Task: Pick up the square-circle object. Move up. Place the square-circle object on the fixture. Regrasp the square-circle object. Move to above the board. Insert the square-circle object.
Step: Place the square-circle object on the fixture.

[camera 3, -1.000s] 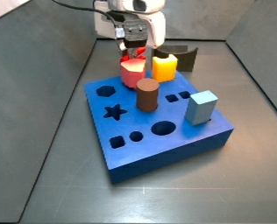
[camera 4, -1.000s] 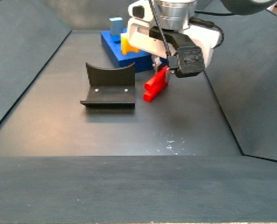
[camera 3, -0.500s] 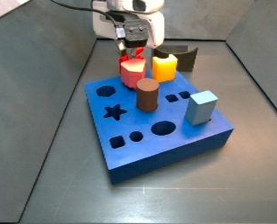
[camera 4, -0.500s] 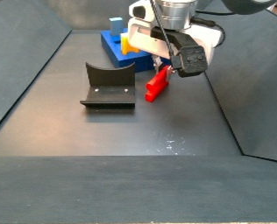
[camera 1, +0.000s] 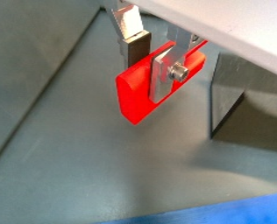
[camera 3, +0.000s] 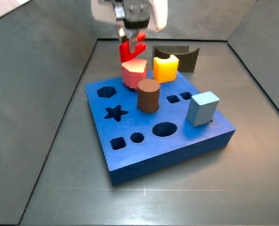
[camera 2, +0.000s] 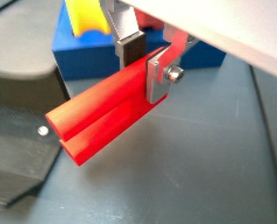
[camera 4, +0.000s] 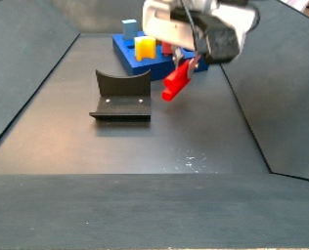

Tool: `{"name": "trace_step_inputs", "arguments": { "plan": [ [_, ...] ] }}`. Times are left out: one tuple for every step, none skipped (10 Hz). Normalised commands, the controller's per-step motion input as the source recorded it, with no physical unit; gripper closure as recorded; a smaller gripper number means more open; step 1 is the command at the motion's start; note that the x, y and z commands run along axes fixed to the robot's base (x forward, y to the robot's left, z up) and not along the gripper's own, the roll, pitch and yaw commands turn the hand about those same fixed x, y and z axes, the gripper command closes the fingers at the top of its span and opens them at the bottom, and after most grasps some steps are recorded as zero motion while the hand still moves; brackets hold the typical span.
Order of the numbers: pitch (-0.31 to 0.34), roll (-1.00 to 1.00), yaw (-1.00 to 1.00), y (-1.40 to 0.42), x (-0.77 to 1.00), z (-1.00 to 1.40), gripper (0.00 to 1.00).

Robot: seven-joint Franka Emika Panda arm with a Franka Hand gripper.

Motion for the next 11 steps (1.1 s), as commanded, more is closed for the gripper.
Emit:
{"name": "trace_step_inputs", "arguments": {
  "plan": [
    [0.0, 0.0, 0.0, 0.0, 0.0, 1.0, 1.0],
    [-0.004, -0.01, 0.0, 0.0, 0.0, 1.0, 1.0],
    [0.004, -0.02, 0.0, 0.0, -0.01, 1.0, 1.0],
    [0.012, -0.04, 0.01, -0.01, -0.01, 1.0, 1.0],
    [0.017, -0.06, 0.02, -0.01, -0.02, 1.0, 1.0],
    [0.024, -0.08, 0.02, -0.01, -0.02, 0.98, 1.0],
    [0.028, -0.09, 0.02, -0.01, -0.02, 0.87, 1.0],
    [0.039, -0.11, 0.01, -0.01, -0.01, 0.61, 1.0],
    [0.047, -0.11, 0.01, -0.01, -0.01, 0.51, 1.0],
    [0.057, -0.12, 0.0, -0.01, 0.0, 0.3, 1.0],
    [-0.104, 0.07, 1.0, -0.22, 1.0, 0.7, 1.0]
  ]
}}
